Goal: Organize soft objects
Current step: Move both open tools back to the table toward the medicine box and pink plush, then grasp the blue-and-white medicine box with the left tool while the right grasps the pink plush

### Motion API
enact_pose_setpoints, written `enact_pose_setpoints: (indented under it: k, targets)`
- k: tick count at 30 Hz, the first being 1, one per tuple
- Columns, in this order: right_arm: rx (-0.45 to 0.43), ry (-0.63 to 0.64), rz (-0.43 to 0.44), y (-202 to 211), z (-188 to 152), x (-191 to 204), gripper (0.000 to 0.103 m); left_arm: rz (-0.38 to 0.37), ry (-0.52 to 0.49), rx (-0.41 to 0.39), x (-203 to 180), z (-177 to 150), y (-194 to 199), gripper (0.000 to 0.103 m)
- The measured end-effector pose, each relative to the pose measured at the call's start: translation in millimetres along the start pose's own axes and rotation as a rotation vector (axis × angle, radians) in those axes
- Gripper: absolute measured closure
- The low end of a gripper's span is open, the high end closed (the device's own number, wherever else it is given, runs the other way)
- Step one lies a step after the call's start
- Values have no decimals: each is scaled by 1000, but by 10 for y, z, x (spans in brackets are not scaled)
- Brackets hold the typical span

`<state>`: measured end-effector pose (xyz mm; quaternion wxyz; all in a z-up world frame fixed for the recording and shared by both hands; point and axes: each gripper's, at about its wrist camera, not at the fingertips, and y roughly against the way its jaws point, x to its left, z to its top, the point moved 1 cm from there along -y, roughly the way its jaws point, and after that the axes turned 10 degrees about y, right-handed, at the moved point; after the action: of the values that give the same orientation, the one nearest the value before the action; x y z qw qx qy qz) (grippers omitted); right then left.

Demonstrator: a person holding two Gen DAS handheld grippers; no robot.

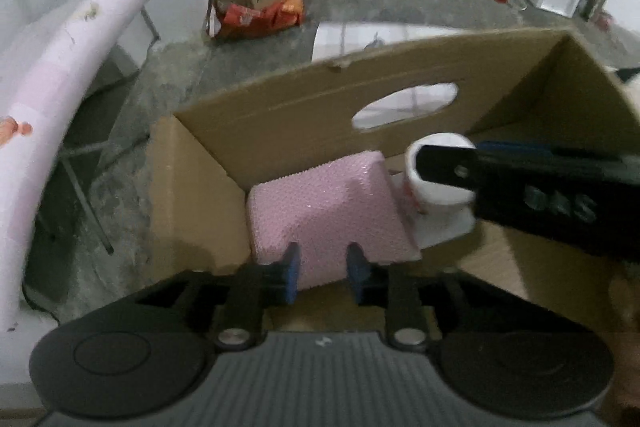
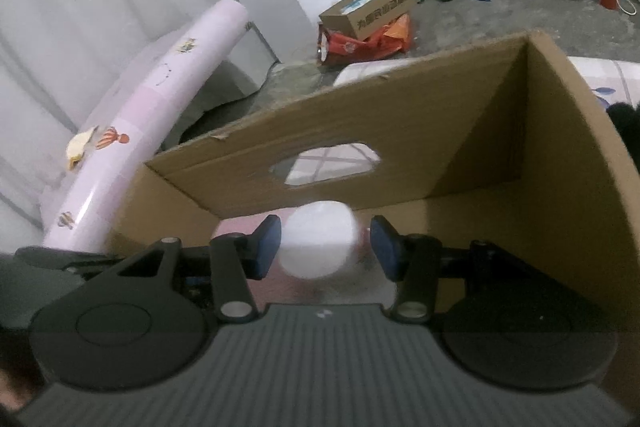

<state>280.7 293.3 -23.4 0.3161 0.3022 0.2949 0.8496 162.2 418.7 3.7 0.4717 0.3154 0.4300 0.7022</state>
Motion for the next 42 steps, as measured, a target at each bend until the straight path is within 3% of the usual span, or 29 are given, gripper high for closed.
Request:
enact_pose_setpoints:
  k: [2, 6, 8, 12, 18, 21, 23, 25, 28, 33, 35, 39, 42]
  targets:
    - [-16, 17, -1, 159, 47, 85, 54, 14, -34, -36, -15, -15, 208, 57]
    - [-85, 138, 39, 769, 123, 325, 52, 74, -65, -98, -143, -245, 761, 55]
    - [-124, 189, 56, 1188, 95, 369, 50, 34, -88, -132, -269, -397, 1071, 54]
    - [-173, 164, 142, 2113, -183, 148, 49, -71, -144, -224, -641, -801, 1733, 47]
    - [-299, 151, 37, 3278, -926, -550, 46, -172, -225, -324, -1344, -1419, 2261, 45]
    - [-375, 94, -76, 3727, -1342, -1052, 44, -231, -267, -322, -1715, -1578, 2268, 42]
    - [-408, 63, -167, 3951, -1620, -1382, 36, -267, -311, -309, -1970, -1629, 2218, 29]
    - [-366, 64, -220, 4019, -1870, -1673, 34, -271, -419, -287, -2317, -1689, 2147, 24]
    - [-298, 73, -256, 3964, -2136, -1972, 34, -199, -572, -299, -2849, -1781, 2004, 20]
    - [-215, 71, -268, 3679, -2288, -2253, 28, -50, -945, -465, -3631, -1859, 1581, 18]
    - [-168, 105, -248, 3466, -2282, -2264, 25, -69, -1007, -449, -3762, -1761, 1407, 18]
    - [-132, 151, -319, 3225, -2238, -2312, 20, -128, -1080, -366, -3924, -1551, 1048, 18]
    - [-146, 108, -258, 3123, -2190, -2443, 14, -109, -1146, -350, -3991, -1425, 785, 18]
